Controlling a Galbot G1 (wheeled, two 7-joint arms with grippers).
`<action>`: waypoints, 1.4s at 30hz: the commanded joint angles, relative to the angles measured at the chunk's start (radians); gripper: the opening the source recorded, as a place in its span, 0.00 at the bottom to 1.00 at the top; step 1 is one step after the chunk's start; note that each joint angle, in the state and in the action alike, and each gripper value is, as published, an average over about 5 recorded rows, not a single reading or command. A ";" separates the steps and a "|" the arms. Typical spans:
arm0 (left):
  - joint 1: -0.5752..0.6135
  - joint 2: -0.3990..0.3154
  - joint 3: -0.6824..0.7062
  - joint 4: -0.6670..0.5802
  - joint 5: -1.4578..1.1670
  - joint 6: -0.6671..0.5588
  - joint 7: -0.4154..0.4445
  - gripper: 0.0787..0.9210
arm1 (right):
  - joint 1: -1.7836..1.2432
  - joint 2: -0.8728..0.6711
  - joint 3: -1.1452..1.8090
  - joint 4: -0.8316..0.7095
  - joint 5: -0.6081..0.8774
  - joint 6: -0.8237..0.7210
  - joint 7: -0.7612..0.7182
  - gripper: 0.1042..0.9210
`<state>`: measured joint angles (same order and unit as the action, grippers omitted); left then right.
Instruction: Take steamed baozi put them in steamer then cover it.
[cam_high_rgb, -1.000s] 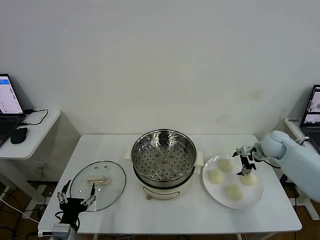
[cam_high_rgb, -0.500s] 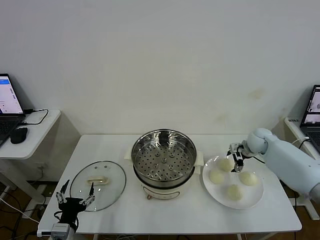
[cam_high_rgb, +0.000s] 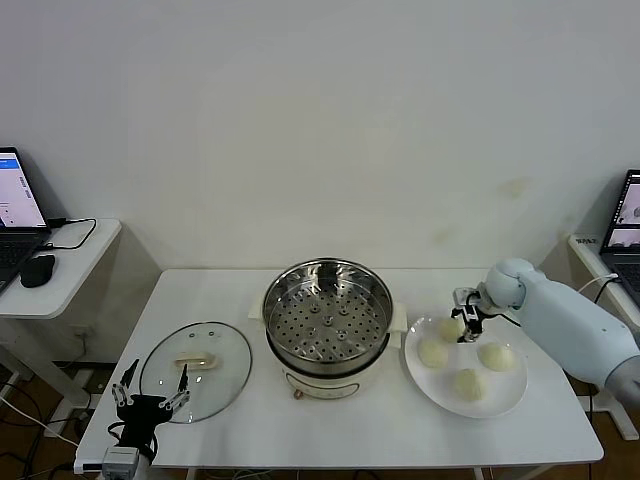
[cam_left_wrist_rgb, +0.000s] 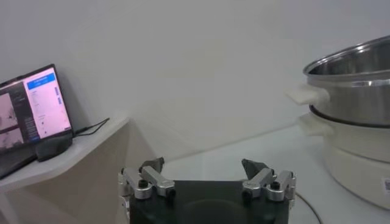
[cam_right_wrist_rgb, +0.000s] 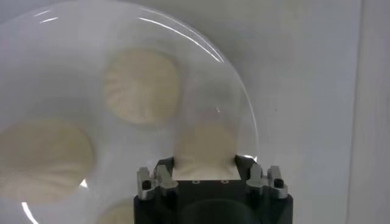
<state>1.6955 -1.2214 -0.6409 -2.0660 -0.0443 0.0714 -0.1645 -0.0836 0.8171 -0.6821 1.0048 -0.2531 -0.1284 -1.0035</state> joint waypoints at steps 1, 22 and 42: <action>-0.001 0.001 -0.002 -0.004 0.000 0.000 -0.001 0.88 | 0.006 0.001 -0.005 0.007 0.002 0.002 0.000 0.59; -0.011 0.009 0.018 0.001 -0.026 0.000 0.003 0.88 | 0.638 -0.181 -0.383 0.308 0.437 -0.015 -0.040 0.57; -0.011 0.012 -0.022 0.002 -0.041 -0.003 0.002 0.88 | 0.708 0.351 -0.600 0.204 0.369 0.333 0.106 0.58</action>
<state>1.6842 -1.2117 -0.6510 -2.0640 -0.0818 0.0679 -0.1621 0.5823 0.9676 -1.1861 1.2520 0.1714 0.0371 -0.9414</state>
